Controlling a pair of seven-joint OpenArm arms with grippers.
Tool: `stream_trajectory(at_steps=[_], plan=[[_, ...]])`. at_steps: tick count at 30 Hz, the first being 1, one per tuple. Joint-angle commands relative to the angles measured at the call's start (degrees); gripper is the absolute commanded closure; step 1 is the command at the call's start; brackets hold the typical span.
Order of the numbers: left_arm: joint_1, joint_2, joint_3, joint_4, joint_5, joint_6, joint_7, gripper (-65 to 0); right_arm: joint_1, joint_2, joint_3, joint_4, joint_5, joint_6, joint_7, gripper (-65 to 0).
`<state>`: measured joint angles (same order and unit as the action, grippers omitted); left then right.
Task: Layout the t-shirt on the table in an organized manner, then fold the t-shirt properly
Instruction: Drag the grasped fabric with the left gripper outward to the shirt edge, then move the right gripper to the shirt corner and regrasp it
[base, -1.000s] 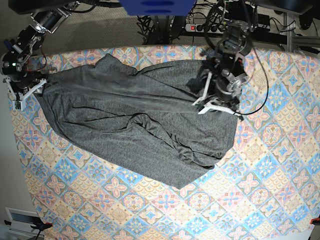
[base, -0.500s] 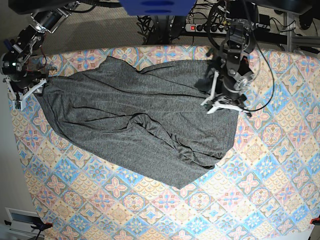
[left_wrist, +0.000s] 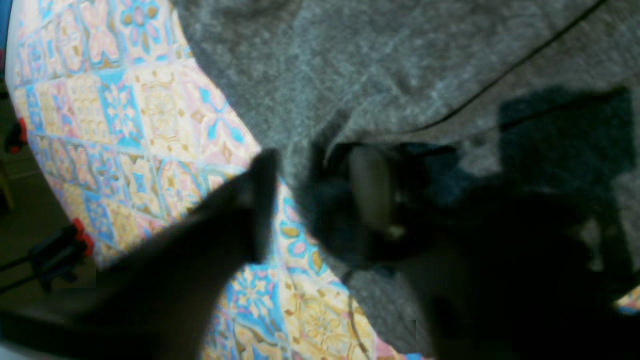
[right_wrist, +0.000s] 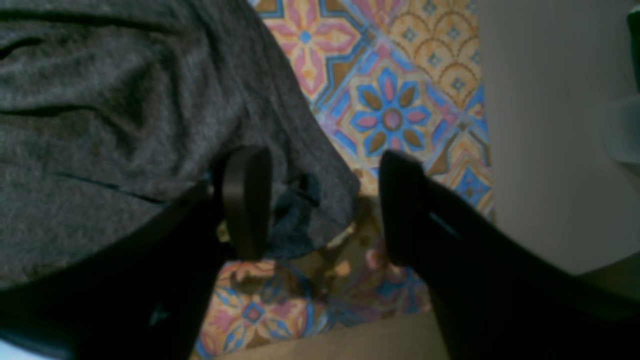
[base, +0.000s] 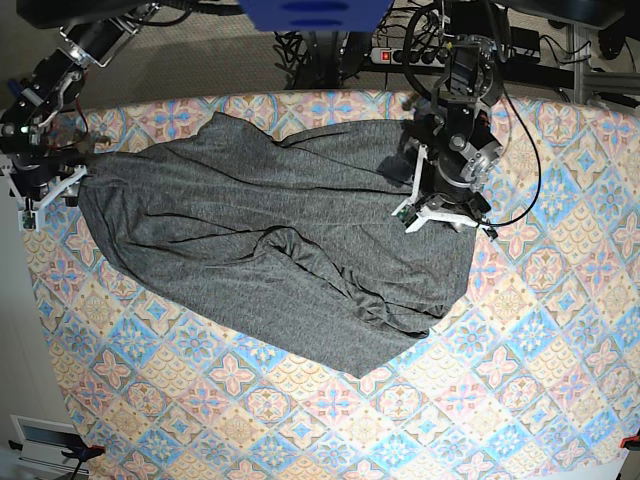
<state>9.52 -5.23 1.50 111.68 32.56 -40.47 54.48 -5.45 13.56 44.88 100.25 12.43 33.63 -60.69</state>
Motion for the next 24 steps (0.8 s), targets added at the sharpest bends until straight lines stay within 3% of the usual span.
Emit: stream_trajectory(at_steps=[1, 5, 7, 13, 19, 24], plan=[[0.2, -0.26, -0.05, 0.98, 0.02, 0.47, -0.46, -33.5, 0.49, 1.16, 0.35, 1.16, 0.72, -0.09, 0.77, -32.9], [1.07, -0.44, -0.05, 1.07, -0.25, 0.47, -0.81, -44.4, 0.49, 1.16, 0.35, 0.72, 0.72, -0.09, 0.77, -32.9], [1.07, -0.44, -0.05, 1.07, -0.42, 0.47, -0.81, -46.8, 0.49, 1.16, 0.35, 0.72, 0.72, -0.09, 0.77, -32.9], [-0.77, 2.2, 0.3, 1.16, -1.48, 0.47, -0.98, -47.1, 0.49, 1.16, -0.71, 1.25, 0.72, -0.09, 0.77, -32.9], [-4.64, 5.63, 0.04, 1.16, -7.19, 0.47, -0.46, -47.1, 0.66, 1.16, -9.85, 1.34, 0.72, -0.18, 1.13, -32.9], [-5.17, 8.8, 0.22, 1.16, -7.28, 0.47, -0.46, -47.1, 1.01, 1.25, -14.51, 0.9, 0.63, -0.26, 1.3, -32.9]])
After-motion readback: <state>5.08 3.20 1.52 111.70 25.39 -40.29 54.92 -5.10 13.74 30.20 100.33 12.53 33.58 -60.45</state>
